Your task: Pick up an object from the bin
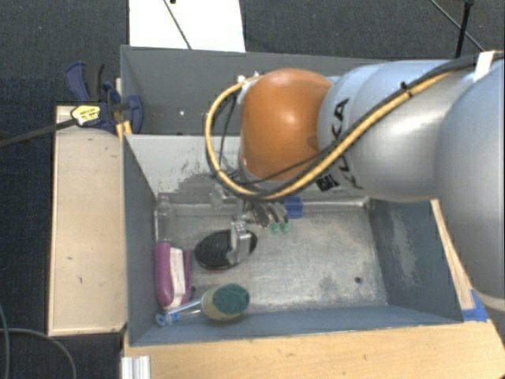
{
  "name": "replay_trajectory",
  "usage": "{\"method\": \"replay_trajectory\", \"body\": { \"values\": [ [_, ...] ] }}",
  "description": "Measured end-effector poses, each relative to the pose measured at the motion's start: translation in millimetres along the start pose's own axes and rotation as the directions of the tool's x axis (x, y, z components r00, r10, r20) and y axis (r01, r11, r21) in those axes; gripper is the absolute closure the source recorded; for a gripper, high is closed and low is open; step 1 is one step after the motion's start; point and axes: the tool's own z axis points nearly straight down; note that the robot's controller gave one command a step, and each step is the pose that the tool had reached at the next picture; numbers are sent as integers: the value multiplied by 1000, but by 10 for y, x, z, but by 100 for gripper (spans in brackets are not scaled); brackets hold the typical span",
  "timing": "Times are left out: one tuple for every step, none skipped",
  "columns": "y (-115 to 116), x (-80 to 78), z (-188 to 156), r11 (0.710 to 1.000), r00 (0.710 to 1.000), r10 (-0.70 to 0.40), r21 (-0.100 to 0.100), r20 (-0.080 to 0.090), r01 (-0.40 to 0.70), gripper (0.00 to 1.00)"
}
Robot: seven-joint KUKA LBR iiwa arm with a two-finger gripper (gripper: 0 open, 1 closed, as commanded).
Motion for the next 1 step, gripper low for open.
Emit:
{"method": "replay_trajectory", "body": {
  "values": [
    [-123,-63,1130,1000,1000,-4,1,-9,4,0]
  ]
}}
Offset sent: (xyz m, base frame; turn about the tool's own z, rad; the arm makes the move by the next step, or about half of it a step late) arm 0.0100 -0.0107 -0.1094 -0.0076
